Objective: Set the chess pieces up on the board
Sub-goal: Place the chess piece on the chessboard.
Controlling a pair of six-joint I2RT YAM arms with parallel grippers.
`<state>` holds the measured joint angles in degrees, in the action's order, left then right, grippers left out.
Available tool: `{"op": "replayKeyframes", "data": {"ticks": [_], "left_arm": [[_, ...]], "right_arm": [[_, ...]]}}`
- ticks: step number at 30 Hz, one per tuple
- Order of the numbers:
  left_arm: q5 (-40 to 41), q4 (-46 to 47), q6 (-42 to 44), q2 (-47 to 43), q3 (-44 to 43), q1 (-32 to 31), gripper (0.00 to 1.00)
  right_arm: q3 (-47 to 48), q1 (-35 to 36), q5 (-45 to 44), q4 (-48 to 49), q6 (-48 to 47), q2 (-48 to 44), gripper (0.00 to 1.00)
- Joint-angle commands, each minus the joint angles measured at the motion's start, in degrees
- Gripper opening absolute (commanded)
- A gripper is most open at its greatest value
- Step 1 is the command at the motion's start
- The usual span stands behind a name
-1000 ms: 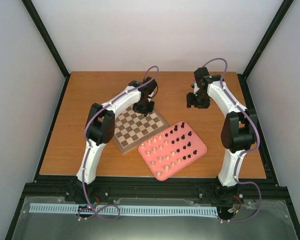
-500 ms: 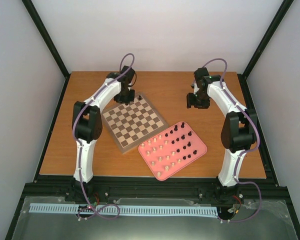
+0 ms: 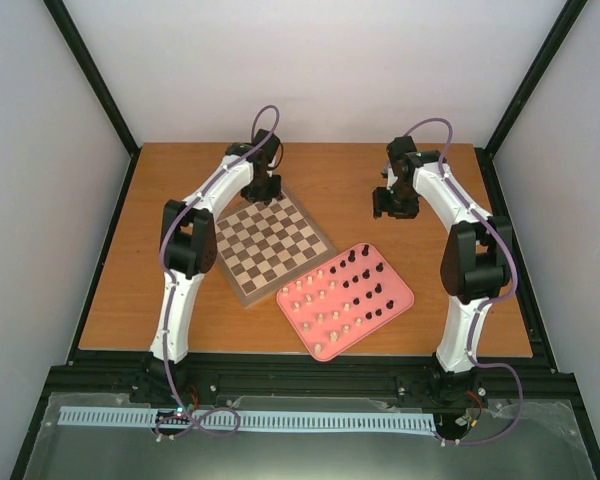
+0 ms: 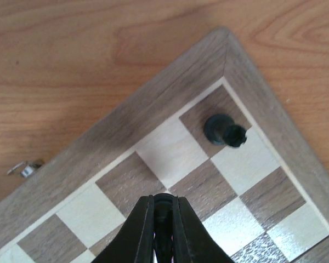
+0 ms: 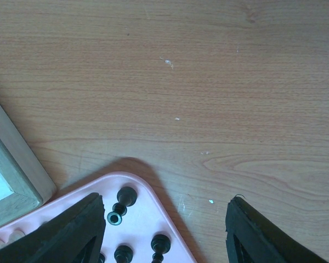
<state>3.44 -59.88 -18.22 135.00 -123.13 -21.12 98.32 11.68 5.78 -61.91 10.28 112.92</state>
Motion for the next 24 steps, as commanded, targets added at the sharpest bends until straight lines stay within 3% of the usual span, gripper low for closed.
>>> {"op": "replayKeyframes", "data": {"ticks": [1,24], "left_arm": [[0.45,1.26,-0.37,2.01,-4.77,-0.01,0.08],[-0.01,0.82,-0.66,8.56,-11.87,0.01,0.11]], "right_arm": [[1.96,-0.34,-0.42,-0.61,-0.53,1.54,0.61],[2.39,-0.36,-0.54,-1.06,-0.70,2.89,0.61]]}}
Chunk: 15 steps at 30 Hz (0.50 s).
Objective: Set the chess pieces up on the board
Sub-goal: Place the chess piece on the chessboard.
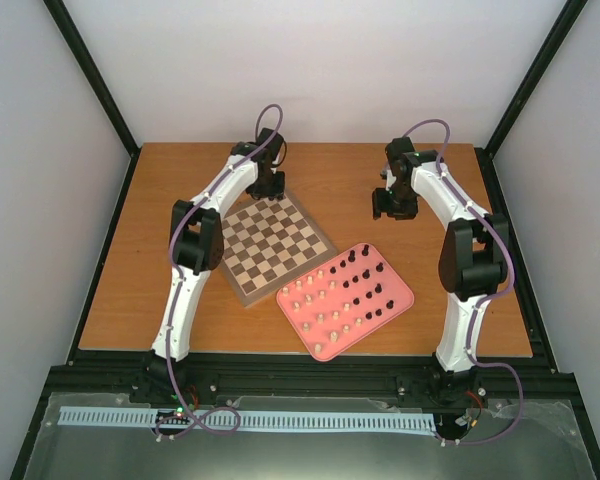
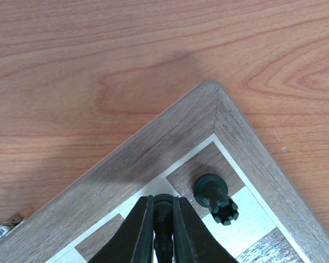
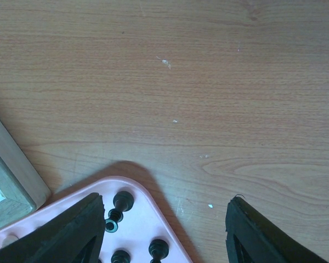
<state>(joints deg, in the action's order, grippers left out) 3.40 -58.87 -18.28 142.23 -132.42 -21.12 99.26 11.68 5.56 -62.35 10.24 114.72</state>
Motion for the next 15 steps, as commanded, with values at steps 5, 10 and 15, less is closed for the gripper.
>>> {"op": "replayKeyframes", "data": {"ticks": [5,10,15], "left_arm": [[0.43,-1.12,-0.13,1.16,-2.55,0.03,0.12],[0.82,-1.85,0.29,0.70,-1.92,0.03,0.12],[0.33,-1.70,0.22,0.40,-1.14,0.03,0.13]], "right_arm": [[1.44,-0.36,-0.16,-0.72,-0.66,1.12,0.61],[1.16,-0.36,-0.03,-0.52,-0.59,1.04,0.61],[1.06,-0.37,0.19,-0.45,-0.65,1.08,0.61]]}}
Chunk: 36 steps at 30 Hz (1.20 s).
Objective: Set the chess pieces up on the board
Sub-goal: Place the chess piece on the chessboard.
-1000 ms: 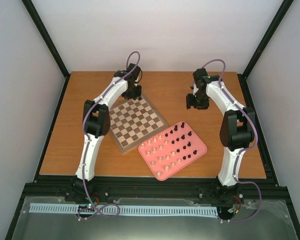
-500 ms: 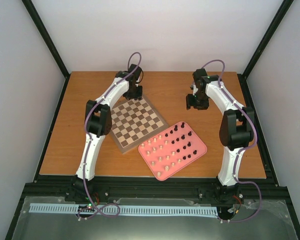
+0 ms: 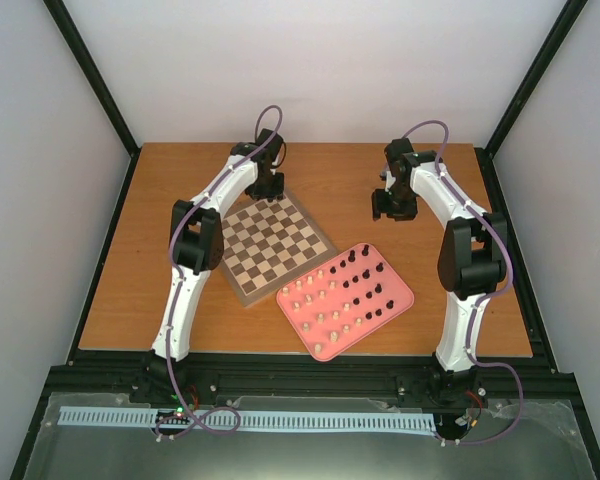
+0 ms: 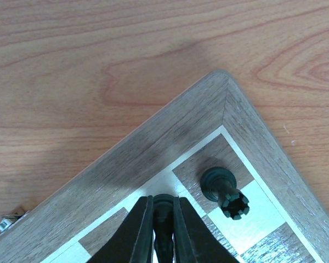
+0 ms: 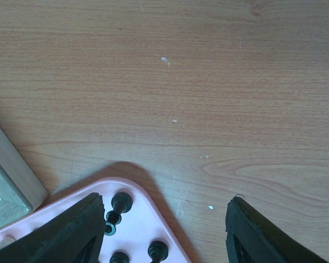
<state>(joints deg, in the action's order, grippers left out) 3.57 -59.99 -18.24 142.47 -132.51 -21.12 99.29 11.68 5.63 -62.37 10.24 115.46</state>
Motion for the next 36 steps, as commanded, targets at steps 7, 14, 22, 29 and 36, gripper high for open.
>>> {"op": "replayKeyframes", "data": {"ticks": [7,14,22,29,36], "left_arm": [[-0.22,-0.27,0.39,0.25,-1.14,0.02,0.24],[0.07,-0.55,0.79,-0.46,-1.26,0.03,0.32],[-0.14,-1.97,1.94,-4.38,0.08,0.06,0.36],[0.49,-3.23,3.12,-9.28,1.46,0.04,0.40],[0.28,-4.23,3.13,-12.98,2.47,0.05,0.42]], "right_arm": [[0.85,-0.35,-0.01,-0.40,-0.64,0.20,0.61],[1.02,-0.36,0.00,-0.50,-0.66,0.21,0.61],[0.13,-0.35,0.34,-1.04,-0.91,-1.18,0.61],[-6.80,0.45,-0.64,-3.32,-1.06,-7.47,0.61],[-17.21,4.65,0.44,-3.43,-0.06,-13.94,0.63]]}}
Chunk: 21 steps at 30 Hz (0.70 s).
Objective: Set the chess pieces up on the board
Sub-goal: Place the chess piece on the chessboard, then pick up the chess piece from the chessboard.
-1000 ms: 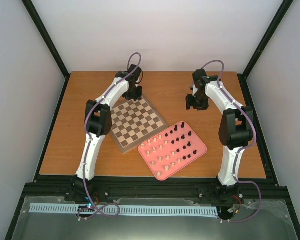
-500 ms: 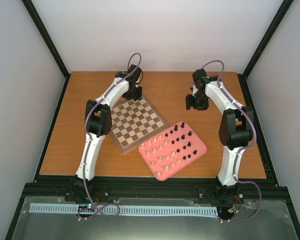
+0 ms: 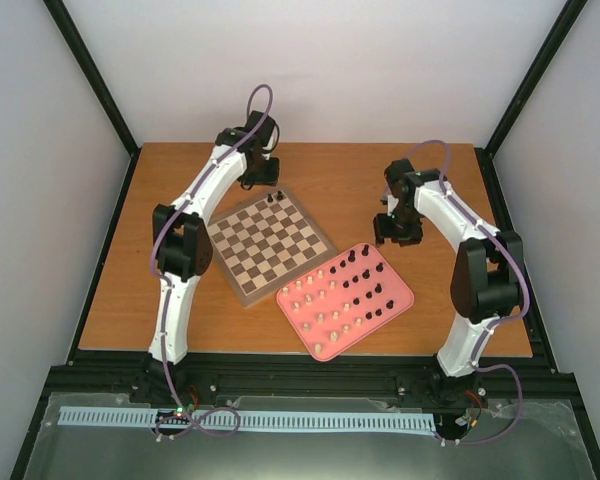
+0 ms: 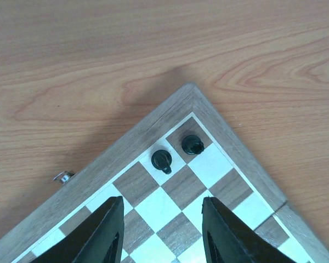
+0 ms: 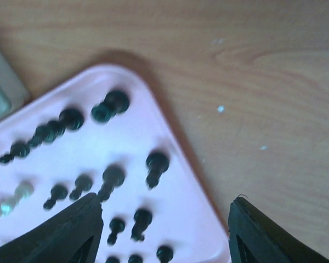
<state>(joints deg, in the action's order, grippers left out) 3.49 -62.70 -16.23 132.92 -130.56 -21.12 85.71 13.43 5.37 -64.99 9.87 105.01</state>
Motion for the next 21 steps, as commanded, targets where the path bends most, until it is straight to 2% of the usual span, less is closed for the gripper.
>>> {"op": "replayKeyframes", "data": {"ticks": [1,6,10,21], "left_arm": [[0.46,-1.51,1.16,-4.05,0.95,0.00,0.42],[1.26,-1.35,1.44,-6.45,4.06,0.03,0.42],[1.93,-1.20,1.55,-8.17,6.27,0.01,0.43],[2.17,-0.06,1.98,-11.55,10.43,0.03,0.43]], "right_arm": [[-4.76,3.52,0.98,-0.70,0.38,-3.89,0.63],[-7.97,4.50,2.32,1.33,0.89,-3.22,0.60],[-8.44,4.50,2.39,2.16,0.82,-1.46,0.55],[-8.00,4.48,-0.27,4.08,0.19,2.74,0.51]]}}
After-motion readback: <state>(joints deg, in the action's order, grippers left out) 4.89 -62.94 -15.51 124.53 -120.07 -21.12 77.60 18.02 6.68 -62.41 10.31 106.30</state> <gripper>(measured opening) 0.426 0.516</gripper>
